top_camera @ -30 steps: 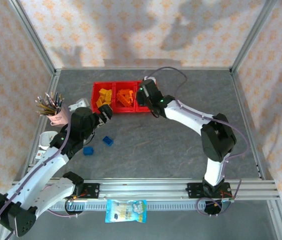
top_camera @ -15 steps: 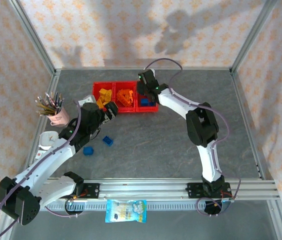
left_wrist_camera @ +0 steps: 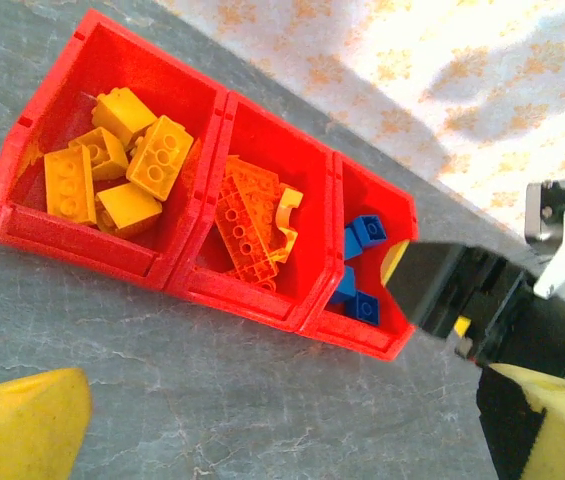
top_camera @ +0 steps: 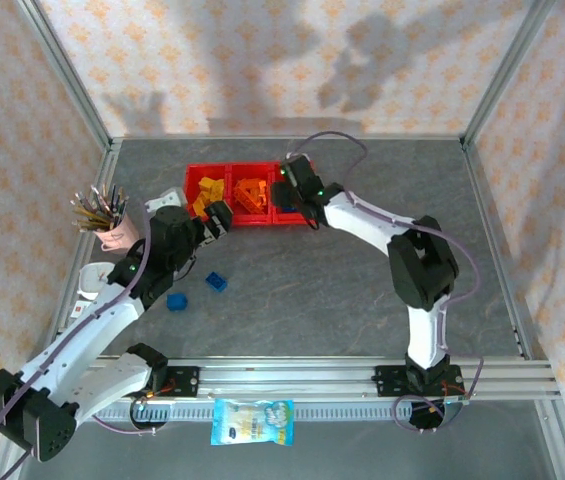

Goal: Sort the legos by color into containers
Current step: Pick up the lego from the middle-left of the table.

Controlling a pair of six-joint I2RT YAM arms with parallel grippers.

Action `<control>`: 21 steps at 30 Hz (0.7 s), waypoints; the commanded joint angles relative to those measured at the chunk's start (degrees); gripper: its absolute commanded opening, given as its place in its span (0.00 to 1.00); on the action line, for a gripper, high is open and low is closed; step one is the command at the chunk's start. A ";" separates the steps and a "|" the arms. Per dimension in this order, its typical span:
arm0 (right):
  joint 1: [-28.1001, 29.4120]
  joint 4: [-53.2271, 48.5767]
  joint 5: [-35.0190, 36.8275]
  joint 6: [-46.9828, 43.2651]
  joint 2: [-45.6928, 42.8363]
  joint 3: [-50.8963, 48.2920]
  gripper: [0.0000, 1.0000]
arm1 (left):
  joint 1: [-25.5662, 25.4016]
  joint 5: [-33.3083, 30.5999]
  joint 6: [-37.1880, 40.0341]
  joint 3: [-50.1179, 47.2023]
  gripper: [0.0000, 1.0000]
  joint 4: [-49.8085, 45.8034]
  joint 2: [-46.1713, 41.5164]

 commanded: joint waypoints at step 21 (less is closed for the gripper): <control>26.05 9.55 -4.25 0.56 -1.18 -11.70 0.77 | 0.63 -8.63 -3.74 -0.50 1.00 -19.36 -16.91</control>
